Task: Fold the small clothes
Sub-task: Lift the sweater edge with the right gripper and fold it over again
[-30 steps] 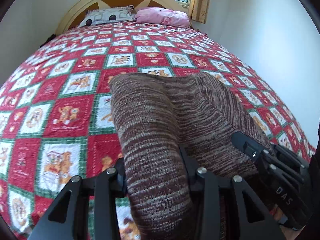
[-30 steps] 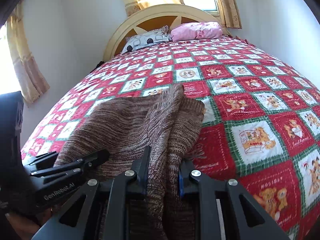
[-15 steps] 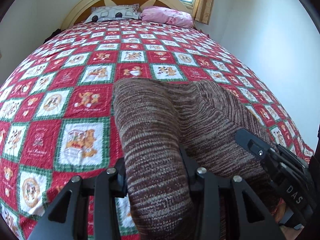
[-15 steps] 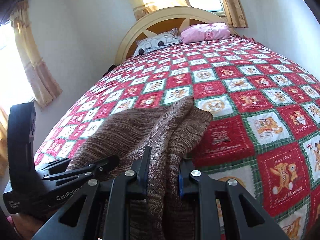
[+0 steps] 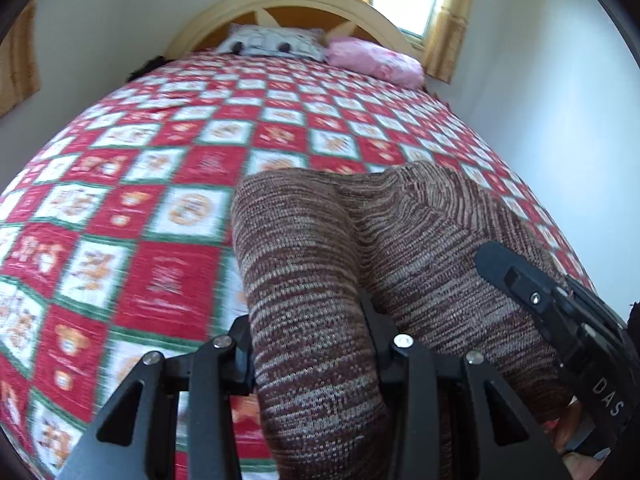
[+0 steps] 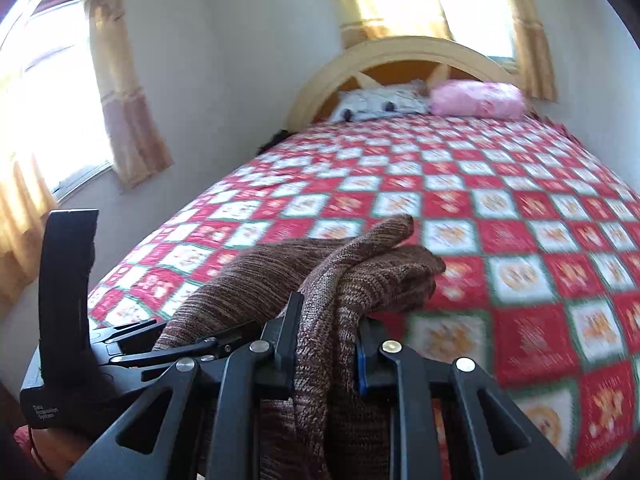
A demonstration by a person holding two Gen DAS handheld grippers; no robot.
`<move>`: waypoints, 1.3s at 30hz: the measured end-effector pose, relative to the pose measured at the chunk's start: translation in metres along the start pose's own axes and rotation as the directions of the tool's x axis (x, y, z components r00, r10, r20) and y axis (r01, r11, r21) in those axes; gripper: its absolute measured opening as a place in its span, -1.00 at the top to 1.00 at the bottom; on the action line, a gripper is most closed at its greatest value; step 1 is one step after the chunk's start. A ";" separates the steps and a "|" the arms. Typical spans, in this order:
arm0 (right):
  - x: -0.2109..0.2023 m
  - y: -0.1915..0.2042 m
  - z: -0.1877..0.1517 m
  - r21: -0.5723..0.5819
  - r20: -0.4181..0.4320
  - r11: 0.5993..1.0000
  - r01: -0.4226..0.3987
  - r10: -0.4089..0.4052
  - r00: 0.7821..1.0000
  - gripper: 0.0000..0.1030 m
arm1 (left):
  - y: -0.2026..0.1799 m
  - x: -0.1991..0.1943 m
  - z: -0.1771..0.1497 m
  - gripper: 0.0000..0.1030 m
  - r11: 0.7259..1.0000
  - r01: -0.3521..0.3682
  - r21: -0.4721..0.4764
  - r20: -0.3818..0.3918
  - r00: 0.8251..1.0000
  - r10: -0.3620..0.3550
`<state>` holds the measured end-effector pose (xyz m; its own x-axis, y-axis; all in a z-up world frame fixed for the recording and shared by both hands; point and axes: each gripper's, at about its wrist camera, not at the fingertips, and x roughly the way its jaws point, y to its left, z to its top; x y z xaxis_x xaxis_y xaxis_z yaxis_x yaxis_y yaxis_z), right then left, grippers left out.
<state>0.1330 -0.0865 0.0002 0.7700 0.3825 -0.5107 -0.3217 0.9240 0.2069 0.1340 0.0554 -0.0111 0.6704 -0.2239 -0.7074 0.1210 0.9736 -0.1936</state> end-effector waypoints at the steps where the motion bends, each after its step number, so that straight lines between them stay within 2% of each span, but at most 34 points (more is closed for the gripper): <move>1: 0.006 0.009 0.005 -0.018 0.007 1.000 -0.015 0.015 1.000 0.58 | 0.009 -0.003 0.005 0.22 1.000 -0.018 -0.007 0.014 1.000 0.019; 6: 0.046 0.060 0.033 -0.112 0.074 0.989 -0.101 0.110 0.991 0.58 | 0.053 -0.015 0.034 0.22 0.990 -0.143 -0.016 0.100 0.985 0.143; 10: 0.104 0.077 0.037 -0.106 0.061 0.986 -0.128 0.135 0.989 0.58 | 0.095 0.006 0.050 0.21 0.972 -0.233 -0.028 0.132 0.963 0.235; 12: 0.140 0.074 0.028 -0.046 -0.003 0.990 -0.136 0.136 0.991 0.58 | 0.117 0.028 0.047 0.21 0.964 -0.259 -0.057 0.091 0.960 0.264; 13: 0.163 0.073 0.020 -0.024 -0.062 0.991 -0.129 0.127 0.990 0.58 | 0.129 0.044 0.043 0.21 0.962 -0.263 -0.077 0.049 0.962 0.268; 15: 0.193 0.072 0.002 -0.018 -0.154 0.994 -0.111 0.107 0.982 0.58 | 0.149 0.071 0.032 0.21 0.959 -0.251 -0.129 -0.054 0.968 0.246; 16: 0.203 0.071 -0.006 -0.009 -0.187 0.995 -0.099 0.096 0.978 0.58 | 0.160 0.077 0.024 0.16 0.956 -0.240 -0.170 -0.076 0.970 0.230; 18: 0.200 0.063 -0.004 0.026 -0.182 0.992 -0.121 0.124 0.976 0.56 | 0.166 0.072 0.015 0.03 0.956 -0.196 -0.218 -0.037 0.981 0.193; 20: 0.202 0.058 -0.001 0.030 -0.198 0.992 -0.119 0.122 0.973 0.54 | 0.170 0.071 0.012 -0.21 0.952 -0.196 -0.236 -0.047 0.981 0.190; 21: 0.204 0.057 -0.003 0.026 -0.216 0.993 -0.111 0.114 0.970 0.52 | 0.172 0.070 0.010 -0.39 0.949 -0.200 -0.243 -0.055 0.980 0.192; 24: 0.200 0.052 -0.004 0.047 -0.236 0.992 -0.118 0.126 0.963 0.30 | 0.181 0.056 0.002 -0.57 0.947 -0.177 -0.267 -0.070 0.984 0.164; 26: 0.182 0.043 -0.004 0.054 -0.221 0.994 -0.098 0.107 0.969 0.20 | 0.187 0.038 -0.006 -0.75 0.942 -0.180 -0.285 -0.077 0.983 0.165; 28: 0.162 0.038 -0.009 0.044 -0.185 0.997 -0.061 0.068 0.980 0.20 | 0.191 0.018 -0.017 -0.78 0.941 -0.174 -0.290 -0.065 0.985 0.162; 31: 0.127 0.037 -0.019 -0.011 -0.130 0.997 0.076 -0.077 0.989 0.20 | 0.191 -0.005 -0.036 -0.78 0.935 -0.195 -0.297 -0.069 0.981 0.183; 32: 0.118 0.039 -0.022 -0.014 -0.114 0.997 0.082 -0.083 0.990 0.20 | 0.191 -0.007 -0.039 -0.78 0.934 -0.207 -0.293 -0.072 0.978 0.194; 34: 0.100 0.045 -0.029 -0.022 -0.099 0.999 0.042 -0.044 0.994 0.20 | 0.185 -0.013 -0.046 -0.78 0.940 -0.213 -0.268 -0.076 0.977 0.200; 36: 0.086 0.063 -0.033 -0.080 -0.075 0.997 0.015 -0.021 0.997 0.20 | 0.180 -0.013 -0.049 -0.78 0.949 -0.198 -0.244 -0.075 0.980 0.185; 39: 0.085 0.088 -0.037 -0.157 -0.095 0.986 -0.059 0.045 0.994 0.20 | 0.172 -0.008 -0.047 -0.78 0.945 -0.234 -0.231 -0.072 0.972 0.223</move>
<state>0.1503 0.0271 -0.0556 0.6990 0.4214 -0.5778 -0.4493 0.8874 0.1036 0.1153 0.2225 -0.0707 0.6259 -0.0041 -0.7799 -0.2111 0.9618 -0.1744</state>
